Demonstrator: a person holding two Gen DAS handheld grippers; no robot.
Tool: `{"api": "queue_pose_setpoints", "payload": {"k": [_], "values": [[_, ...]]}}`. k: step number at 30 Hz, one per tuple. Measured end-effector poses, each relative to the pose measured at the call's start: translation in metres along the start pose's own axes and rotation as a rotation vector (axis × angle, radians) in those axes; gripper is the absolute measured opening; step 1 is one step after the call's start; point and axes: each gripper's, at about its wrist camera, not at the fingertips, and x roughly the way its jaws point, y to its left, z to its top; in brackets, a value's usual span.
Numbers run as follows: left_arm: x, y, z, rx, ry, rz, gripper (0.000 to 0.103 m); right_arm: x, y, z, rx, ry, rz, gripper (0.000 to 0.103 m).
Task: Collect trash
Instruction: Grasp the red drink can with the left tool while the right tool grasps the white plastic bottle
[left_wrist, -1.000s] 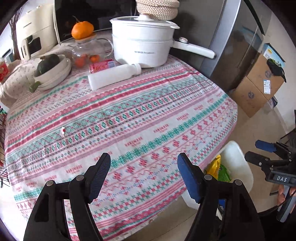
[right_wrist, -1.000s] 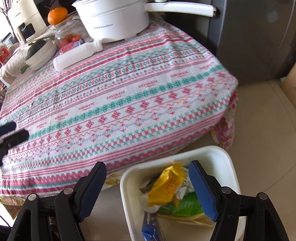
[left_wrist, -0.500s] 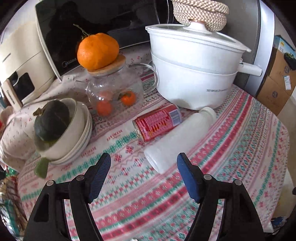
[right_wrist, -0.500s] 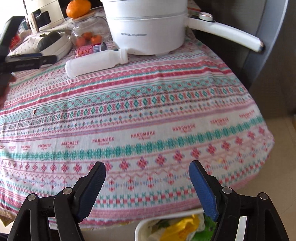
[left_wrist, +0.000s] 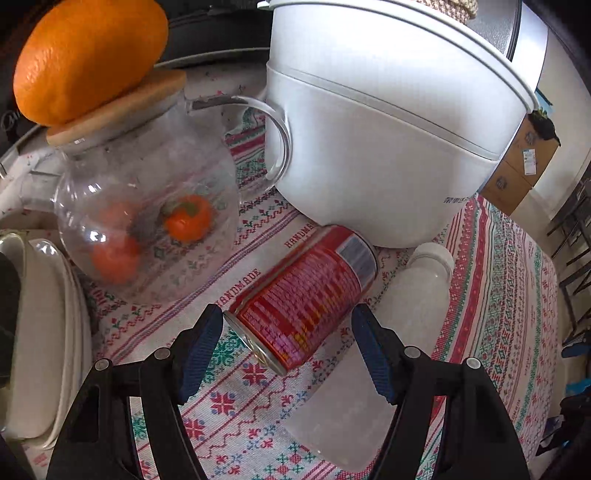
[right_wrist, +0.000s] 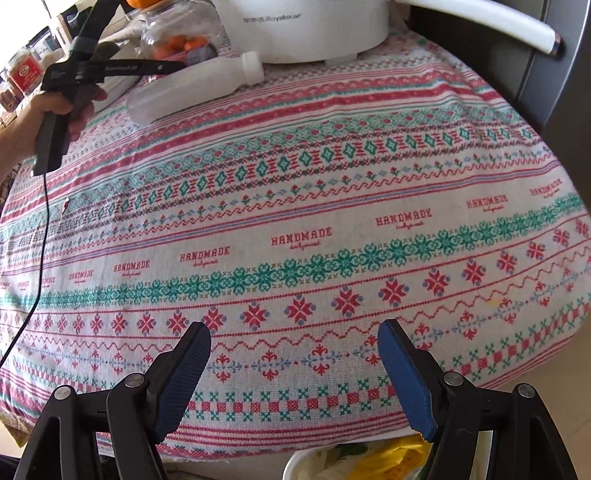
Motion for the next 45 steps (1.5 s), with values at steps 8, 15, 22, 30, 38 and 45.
{"api": "queue_pose_setpoints", "payload": {"k": [8,15,22,30,38,45], "values": [[0.002,-0.010,-0.017,-0.058,-0.011,-0.045,0.061,0.006,0.003,-0.002,-0.013,0.012,-0.010,0.078],[-0.016,-0.034,-0.037,-0.045,-0.062,0.008,0.061,0.006,0.003,-0.002,-0.021,0.003,-0.020,0.078],[-0.060,-0.042,-0.066,-0.125,-0.119,0.053,0.059,0.008,0.015,0.009,-0.028,-0.014,-0.011,0.078],[-0.104,-0.049,-0.124,-0.205,-0.071,0.000,0.058,0.017,0.039,0.054,0.025,-0.046,0.053,0.078],[-0.149,-0.076,-0.179,-0.219,-0.105,0.060,0.058,0.037,0.056,0.092,0.179,-0.087,0.061,0.079],[-0.186,-0.076,-0.201,-0.241,-0.128,0.135,0.056,0.067,0.074,0.128,0.250,-0.088,0.074,0.079]]}}
